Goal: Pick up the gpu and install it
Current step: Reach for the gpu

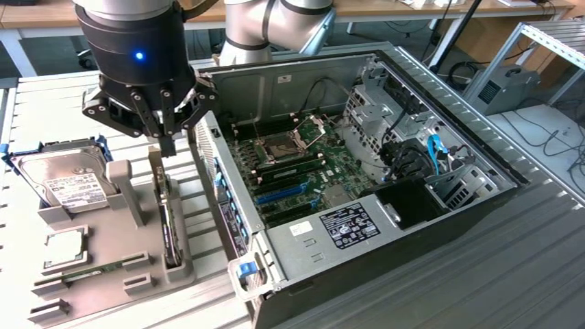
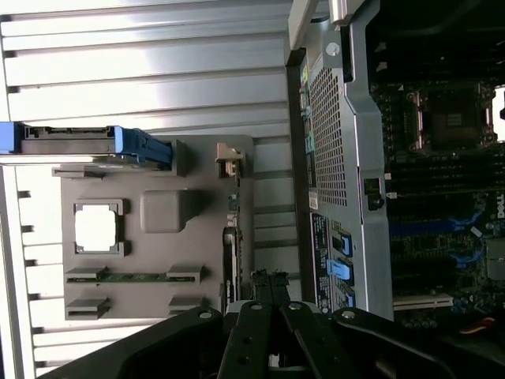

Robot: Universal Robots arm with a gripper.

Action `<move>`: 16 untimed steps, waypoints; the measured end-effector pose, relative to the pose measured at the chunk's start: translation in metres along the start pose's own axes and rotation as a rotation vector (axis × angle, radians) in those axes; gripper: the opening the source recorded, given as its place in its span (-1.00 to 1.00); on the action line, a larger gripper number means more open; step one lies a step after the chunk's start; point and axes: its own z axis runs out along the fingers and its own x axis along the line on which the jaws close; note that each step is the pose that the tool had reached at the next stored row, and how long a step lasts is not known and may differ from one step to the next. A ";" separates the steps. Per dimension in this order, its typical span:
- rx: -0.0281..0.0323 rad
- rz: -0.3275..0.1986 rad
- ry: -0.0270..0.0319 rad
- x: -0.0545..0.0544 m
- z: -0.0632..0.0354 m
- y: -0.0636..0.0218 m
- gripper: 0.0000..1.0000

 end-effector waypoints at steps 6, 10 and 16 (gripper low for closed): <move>0.0002 0.000 -0.0001 0.000 -0.0001 -0.0043 -0.79; 0.0004 0.000 -0.0001 -0.001 -0.0003 -0.0065 -0.79; 0.0007 0.000 -0.0001 -0.001 -0.0004 -0.0100 -0.79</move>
